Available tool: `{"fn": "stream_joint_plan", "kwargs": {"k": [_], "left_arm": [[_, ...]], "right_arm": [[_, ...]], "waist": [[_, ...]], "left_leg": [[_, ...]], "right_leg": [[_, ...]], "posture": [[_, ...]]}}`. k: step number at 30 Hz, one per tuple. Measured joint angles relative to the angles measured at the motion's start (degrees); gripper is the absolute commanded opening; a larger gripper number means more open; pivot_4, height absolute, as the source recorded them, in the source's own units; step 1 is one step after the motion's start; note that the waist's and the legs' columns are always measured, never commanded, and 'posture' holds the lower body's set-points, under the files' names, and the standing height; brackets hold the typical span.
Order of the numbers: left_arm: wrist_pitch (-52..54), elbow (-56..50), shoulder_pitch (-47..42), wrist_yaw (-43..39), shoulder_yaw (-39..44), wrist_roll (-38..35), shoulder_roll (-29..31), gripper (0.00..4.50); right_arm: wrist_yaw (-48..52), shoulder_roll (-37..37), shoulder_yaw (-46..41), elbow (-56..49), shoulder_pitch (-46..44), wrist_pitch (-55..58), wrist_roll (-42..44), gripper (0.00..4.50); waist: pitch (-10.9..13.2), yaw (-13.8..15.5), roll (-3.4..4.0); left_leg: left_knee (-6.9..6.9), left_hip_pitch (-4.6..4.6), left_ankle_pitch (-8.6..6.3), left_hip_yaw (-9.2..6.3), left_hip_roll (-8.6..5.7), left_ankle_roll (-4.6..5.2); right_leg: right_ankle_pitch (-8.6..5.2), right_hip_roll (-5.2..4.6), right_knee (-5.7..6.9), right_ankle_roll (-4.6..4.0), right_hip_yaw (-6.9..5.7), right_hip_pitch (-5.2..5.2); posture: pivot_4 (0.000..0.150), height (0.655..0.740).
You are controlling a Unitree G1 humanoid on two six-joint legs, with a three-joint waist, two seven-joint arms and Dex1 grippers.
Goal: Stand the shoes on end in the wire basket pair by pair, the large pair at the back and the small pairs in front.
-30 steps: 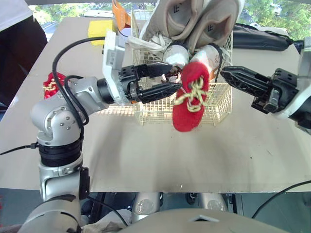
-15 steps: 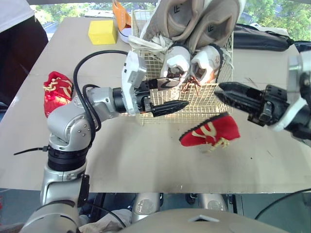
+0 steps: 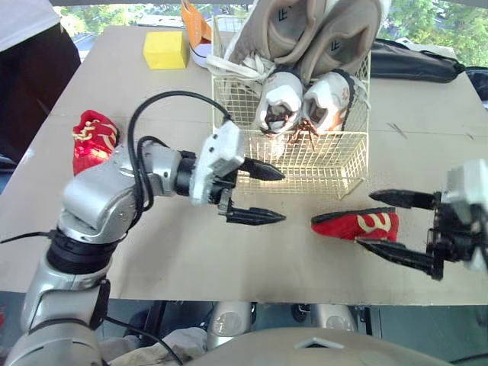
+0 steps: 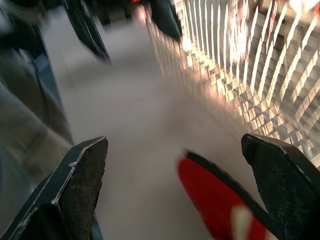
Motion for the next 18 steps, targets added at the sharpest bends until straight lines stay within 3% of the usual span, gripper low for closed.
{"fn": "stream_joint_plan", "kwargs": {"k": [2, 8, 14, 18], "left_arm": [[-1.0, 0.1, -1.2, -1.4, -0.9, 0.7, -0.5, 4.47], [-2.5, 0.9, -1.6, -5.3, -1.9, 1.7, -0.6, 4.47], [-2.6, 1.1, -1.6, -5.4, -2.0, 1.9, -0.6, 4.47], [-1.9, 0.8, -1.1, -4.1, -1.7, 1.8, -0.5, 4.47]], "right_arm": [[1.1, -0.7, 2.3, 0.0, 1.8, -1.8, -8.8, 4.20], [4.1, -2.3, 9.4, 4.3, 0.7, -5.3, -20.7, 4.20], [9.7, -3.4, 12.6, 10.6, -1.5, -6.7, -25.6, 4.20], [9.2, 0.7, 10.2, 14.3, -1.6, -1.5, -21.5, 4.20]], "waist": [[0.0, 0.0, 0.00], [0.0, 0.0, 0.02], [0.0, 0.1, 0.01], [0.0, 0.1, 0.00]], "left_leg": [[0.00, 0.01, 0.00, 0.02, 0.00, -0.01], [0.00, 0.02, 0.00, 0.05, 0.00, -0.01], [0.01, 0.00, 0.00, 0.03, 0.00, 0.00], [0.00, 0.00, 0.01, 0.02, 0.00, -0.01]], "right_leg": [[-0.05, 0.02, 0.02, -0.07, -0.01, -0.02], [-0.21, 0.05, 0.02, -0.03, -0.05, -0.02], [-0.20, 0.05, 0.01, -0.06, -0.05, -0.02], [-0.03, 0.05, 0.02, 0.06, -0.04, -0.01]], "posture": [[0.150, 0.7400], [0.150, 0.7400], [0.150, 0.7400], [0.150, 0.7400]]}}
